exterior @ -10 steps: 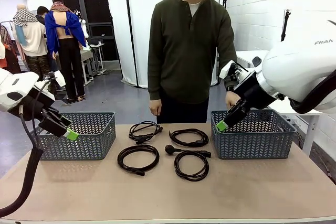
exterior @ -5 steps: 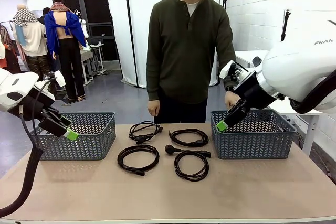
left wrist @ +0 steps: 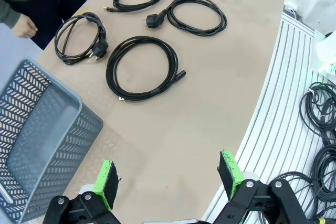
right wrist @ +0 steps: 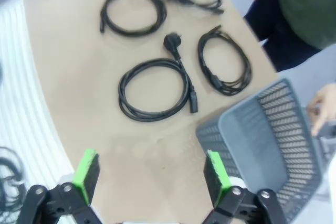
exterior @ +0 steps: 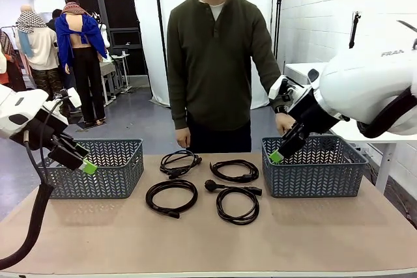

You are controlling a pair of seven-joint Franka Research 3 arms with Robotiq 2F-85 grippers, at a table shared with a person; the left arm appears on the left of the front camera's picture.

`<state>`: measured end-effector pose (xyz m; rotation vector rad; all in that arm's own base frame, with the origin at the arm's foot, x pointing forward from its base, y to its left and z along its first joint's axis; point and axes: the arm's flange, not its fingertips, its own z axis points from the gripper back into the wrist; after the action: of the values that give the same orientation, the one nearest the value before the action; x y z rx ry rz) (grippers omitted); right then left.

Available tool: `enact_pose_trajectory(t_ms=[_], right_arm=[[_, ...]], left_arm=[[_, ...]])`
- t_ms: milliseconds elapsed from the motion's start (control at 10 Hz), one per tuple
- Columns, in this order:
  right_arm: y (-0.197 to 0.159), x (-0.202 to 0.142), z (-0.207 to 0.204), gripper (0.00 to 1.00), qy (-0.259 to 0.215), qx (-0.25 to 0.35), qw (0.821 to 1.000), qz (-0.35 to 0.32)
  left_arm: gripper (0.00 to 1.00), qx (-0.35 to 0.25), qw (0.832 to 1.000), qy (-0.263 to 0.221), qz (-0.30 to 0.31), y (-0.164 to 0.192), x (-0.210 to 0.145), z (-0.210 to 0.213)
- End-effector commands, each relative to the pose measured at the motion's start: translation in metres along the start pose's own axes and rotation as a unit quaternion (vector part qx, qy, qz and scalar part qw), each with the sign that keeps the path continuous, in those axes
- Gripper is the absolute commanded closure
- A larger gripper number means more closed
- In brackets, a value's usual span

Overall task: Organize the cables according to human instructions.
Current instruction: Pick up a bundle of cables and place it in the basket indicated by the human.

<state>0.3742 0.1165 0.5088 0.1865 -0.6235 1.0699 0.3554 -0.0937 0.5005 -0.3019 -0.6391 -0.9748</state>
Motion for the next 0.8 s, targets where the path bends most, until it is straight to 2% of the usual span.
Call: enact_pose_trajectory(t_ms=[0, 400, 700], right_arm=[[-0.028, 0.021, -0.01, 0.0, 0.064, 0.011, 0.996, 0.056], [-0.06, 0.061, -0.052, 0.0, 0.148, 0.075, 0.98, 0.114], [-0.071, 0.079, -0.098, 0.0, 0.16, 0.09, 0.968, 0.169]], left_arm=[[0.0, -0.008, 1.0, -0.004, -0.002, 0.002, -0.002, -0.001], [0.0, -0.008, 1.0, -0.004, -0.002, 0.002, -0.002, -0.001], [0.0, -0.008, 1.0, -0.004, -0.002, 0.002, -0.002, -0.001]])
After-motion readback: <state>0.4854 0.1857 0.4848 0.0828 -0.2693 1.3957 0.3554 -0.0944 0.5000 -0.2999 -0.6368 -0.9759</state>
